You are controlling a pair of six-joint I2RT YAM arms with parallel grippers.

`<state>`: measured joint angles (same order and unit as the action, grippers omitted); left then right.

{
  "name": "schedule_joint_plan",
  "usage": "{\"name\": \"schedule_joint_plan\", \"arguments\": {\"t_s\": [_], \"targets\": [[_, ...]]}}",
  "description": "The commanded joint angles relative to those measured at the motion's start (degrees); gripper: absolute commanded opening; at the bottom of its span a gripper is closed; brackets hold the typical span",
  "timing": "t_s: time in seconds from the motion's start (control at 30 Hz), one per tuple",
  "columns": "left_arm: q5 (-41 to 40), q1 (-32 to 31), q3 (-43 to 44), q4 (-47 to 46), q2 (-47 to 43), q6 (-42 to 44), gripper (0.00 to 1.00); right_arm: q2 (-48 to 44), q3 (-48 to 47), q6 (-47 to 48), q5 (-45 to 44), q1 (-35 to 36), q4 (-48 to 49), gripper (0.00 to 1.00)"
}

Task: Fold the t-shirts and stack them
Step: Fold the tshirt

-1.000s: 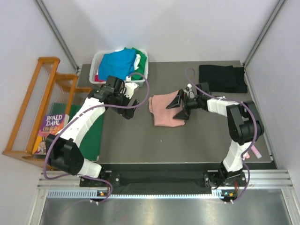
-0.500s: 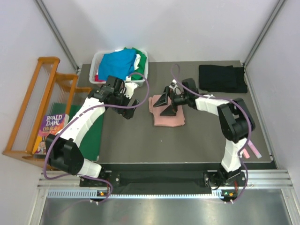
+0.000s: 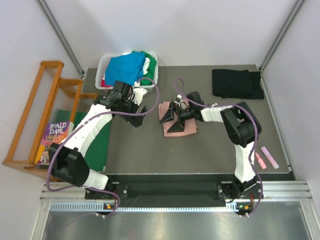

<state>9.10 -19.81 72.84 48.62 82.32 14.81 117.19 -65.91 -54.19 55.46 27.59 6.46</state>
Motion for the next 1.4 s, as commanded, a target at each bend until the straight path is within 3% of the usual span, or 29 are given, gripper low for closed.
{"name": "schedule_joint_plan", "arguments": {"t_s": [0.0,0.2,0.47,0.8,0.93,1.07,1.37], "targets": [[-0.40,0.39,-0.33,-1.60,-1.99,0.75,0.99,-2.39,-3.86,5.59,-3.69,0.71,-8.81,1.00],[-0.23,0.39,-0.24,-1.60,-2.43,0.49,0.99,-5.04,-11.06,4.27,-2.82,1.32,-10.59,1.00],[-0.93,0.48,-0.59,-1.25,-3.48,0.57,0.99,7.61,-20.21,-1.18,-0.18,-1.05,-5.40,1.00],[-2.16,1.18,-0.94,-2.04,-5.07,0.75,0.99,14.48,-17.15,-2.58,0.52,-2.54,-1.01,1.00],[-1.81,1.36,-1.12,-1.69,-4.72,0.92,0.99,11.49,-21.09,-2.06,1.58,-3.25,-3.55,1.00],[-0.84,1.36,-0.77,-1.60,-4.45,0.66,0.99,12.01,-31.35,-1.61,2.72,-5.35,-8.47,1.00],[-0.49,1.36,-0.94,-1.34,-4.36,-0.04,0.99,22.20,-37.10,-3.90,4.30,-8.34,-8.22,1.00]]}}
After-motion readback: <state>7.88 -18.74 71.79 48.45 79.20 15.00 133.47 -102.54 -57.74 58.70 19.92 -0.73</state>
